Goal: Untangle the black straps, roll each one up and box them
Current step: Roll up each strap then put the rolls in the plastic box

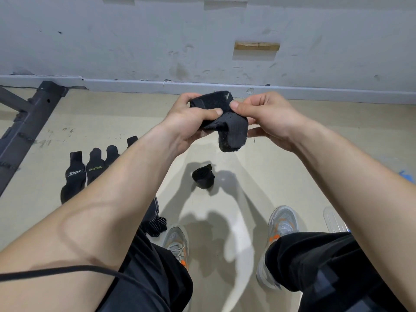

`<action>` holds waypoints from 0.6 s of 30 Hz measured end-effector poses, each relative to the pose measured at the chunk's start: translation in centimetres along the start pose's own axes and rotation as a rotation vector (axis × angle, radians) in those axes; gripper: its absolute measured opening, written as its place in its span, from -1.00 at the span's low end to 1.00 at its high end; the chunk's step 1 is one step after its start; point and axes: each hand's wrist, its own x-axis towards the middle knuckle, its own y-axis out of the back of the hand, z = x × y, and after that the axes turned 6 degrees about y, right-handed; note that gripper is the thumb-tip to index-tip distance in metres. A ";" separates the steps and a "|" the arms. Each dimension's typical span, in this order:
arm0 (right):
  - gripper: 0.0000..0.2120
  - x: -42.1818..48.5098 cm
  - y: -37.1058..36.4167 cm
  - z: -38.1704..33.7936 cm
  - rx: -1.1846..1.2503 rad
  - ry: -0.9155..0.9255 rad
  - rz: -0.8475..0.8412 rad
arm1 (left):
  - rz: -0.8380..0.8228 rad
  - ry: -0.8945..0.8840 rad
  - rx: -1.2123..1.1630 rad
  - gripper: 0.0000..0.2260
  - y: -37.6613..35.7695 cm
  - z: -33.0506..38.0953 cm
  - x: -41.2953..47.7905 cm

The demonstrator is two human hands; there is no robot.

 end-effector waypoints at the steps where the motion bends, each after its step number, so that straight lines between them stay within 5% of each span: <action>1: -0.70 0.0 0.0 0.0 0.003 -0.006 0.005 | -0.005 0.006 0.000 -0.57 0.0 0.0 -0.1; 12: -0.74 -0.1 -0.6 -0.2 0.118 -0.104 0.077 | -0.092 0.004 -0.020 -0.58 -0.7 0.1 -1.0; 18: -0.86 -0.3 -1.0 -0.8 0.279 -0.148 0.133 | -0.065 0.022 -0.032 -0.80 -1.2 0.4 -1.4</action>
